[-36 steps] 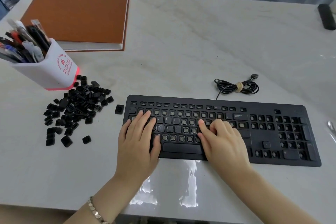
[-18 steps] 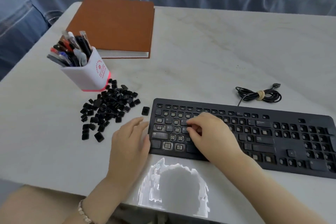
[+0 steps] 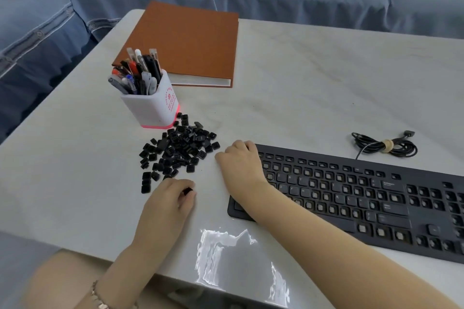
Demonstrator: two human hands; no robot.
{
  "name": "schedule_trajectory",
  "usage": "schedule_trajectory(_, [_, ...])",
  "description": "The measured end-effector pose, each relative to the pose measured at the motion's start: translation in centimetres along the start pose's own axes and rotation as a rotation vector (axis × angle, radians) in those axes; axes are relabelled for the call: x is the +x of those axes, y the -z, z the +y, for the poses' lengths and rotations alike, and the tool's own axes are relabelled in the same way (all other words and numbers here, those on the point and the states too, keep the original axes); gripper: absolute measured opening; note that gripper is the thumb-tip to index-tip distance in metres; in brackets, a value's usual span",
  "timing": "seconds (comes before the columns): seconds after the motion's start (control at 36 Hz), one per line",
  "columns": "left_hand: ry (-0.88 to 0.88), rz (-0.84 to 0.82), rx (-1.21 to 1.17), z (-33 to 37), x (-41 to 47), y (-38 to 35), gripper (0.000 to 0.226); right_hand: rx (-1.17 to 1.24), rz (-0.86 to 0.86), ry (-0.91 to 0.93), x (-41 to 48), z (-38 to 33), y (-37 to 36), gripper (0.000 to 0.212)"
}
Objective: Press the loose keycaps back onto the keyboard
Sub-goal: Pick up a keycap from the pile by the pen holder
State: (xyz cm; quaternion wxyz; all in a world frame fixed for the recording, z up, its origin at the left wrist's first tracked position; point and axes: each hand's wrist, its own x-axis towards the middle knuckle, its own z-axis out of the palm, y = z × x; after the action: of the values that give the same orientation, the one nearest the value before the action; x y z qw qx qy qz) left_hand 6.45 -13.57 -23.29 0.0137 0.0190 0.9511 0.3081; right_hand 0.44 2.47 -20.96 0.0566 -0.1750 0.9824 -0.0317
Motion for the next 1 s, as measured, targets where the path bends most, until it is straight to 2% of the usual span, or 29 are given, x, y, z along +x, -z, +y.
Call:
schedule_trajectory(0.08, [0.046, 0.014, -0.102, 0.5, -0.1, 0.0, 0.017, 0.048, 0.042, 0.009, -0.1, -0.2, -0.3, 0.028])
schedule_trajectory(0.14, [0.106, 0.023, -0.206, 0.8, -0.2, -0.1, 0.017, 0.204, 0.129, 0.005, -0.6, -0.2, -0.7, 0.031])
schedule_trajectory(0.19, [0.196, 0.025, -0.368, 1.4, -0.2, -0.1, 0.02, 0.541, 0.248, -0.052, -1.7, -0.3, -0.1, 0.031])
schedule_trajectory(0.22, [0.237, 0.024, -0.467, 1.9, -0.2, -0.1, 0.022, 0.727, 0.25, -0.114, -2.4, -0.2, 0.6, 0.03])
schedule_trajectory(0.31, [0.342, 0.039, -0.675, 3.4, -0.2, -0.1, 0.027, 1.204, 0.139, -0.3, -4.8, 0.4, 1.9, 0.024])
schedule_trajectory(0.39, [0.38, 0.011, -0.737, 4.7, -0.1, -0.4, 0.025, 1.654, 0.067, -0.473, -6.9, 1.2, 2.5, 0.027])
schedule_trajectory(0.47, [0.391, -0.024, -0.829, 6.4, -0.3, -0.5, 0.023, 2.032, 0.022, -0.546, -9.3, 2.1, 3.2, 0.024])
schedule_trajectory(0.53, [0.368, -0.051, -0.888, 7.7, -0.5, -0.5, 0.026, 2.188, 0.029, -0.544, -10.8, 2.9, 3.8, 0.024])
schedule_trajectory(0.67, [0.29, -0.097, -0.946, 10.3, -1.2, -0.4, 0.027, 2.334, 0.129, -0.56, -13.3, 4.7, 5.1, 0.026])
schedule_trajectory(0.78, [0.266, -0.149, -0.97, 11.9, -1.6, -0.5, 0.026, 2.294, 0.201, -0.561, -14.5, 5.8, 5.5, 0.032])
schedule_trajectory(0.92, [0.214, -0.184, -0.829, 12.5, -1.9, -1.4, 0.031, 2.249, 0.231, -0.585, -15.3, 6.7, 5.1, 0.027])
schedule_trajectory(1.0, [0.203, -0.192, -0.822, 12.9, -2.0, -1.7, 0.032, 2.222, 0.221, -0.609, -15.7, 6.9, 4.6, 0.025])
